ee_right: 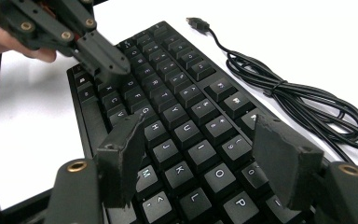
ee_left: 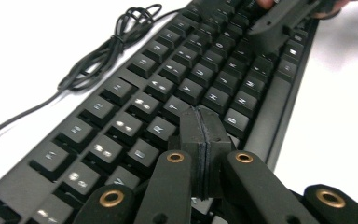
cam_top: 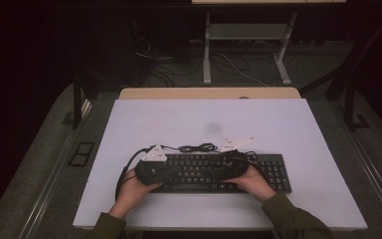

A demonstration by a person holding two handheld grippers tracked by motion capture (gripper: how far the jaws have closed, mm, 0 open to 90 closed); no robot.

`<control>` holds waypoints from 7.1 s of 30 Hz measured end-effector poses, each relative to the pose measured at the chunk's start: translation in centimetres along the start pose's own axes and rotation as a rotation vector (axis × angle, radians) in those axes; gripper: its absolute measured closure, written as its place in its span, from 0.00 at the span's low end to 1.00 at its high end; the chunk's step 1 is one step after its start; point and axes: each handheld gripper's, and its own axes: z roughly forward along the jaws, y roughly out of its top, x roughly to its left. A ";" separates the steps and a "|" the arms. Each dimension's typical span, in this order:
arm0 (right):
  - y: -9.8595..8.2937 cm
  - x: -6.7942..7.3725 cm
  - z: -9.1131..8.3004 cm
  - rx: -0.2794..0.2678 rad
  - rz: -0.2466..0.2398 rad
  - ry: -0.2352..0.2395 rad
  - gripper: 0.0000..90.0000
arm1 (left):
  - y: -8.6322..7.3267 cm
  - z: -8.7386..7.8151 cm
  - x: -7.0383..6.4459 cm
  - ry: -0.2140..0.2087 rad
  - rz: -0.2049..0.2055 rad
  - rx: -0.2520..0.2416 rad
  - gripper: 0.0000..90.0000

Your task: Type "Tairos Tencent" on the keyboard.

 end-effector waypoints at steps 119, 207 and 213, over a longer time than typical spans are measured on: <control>-0.3 3.0 2.5 0.107 -0.079 0.084 0.99 | -0.7 -0.7 1.1 0.096 -0.100 -0.064 0.36; -0.9 -0.4 -4.0 -0.089 0.005 -0.022 0.30 | 0.4 1.0 -0.1 0.020 -0.066 -0.049 0.58; -1.3 -0.7 -5.3 -0.108 0.020 -0.042 0.28 | -0.1 -0.1 0.2 0.023 -0.076 -0.071 0.46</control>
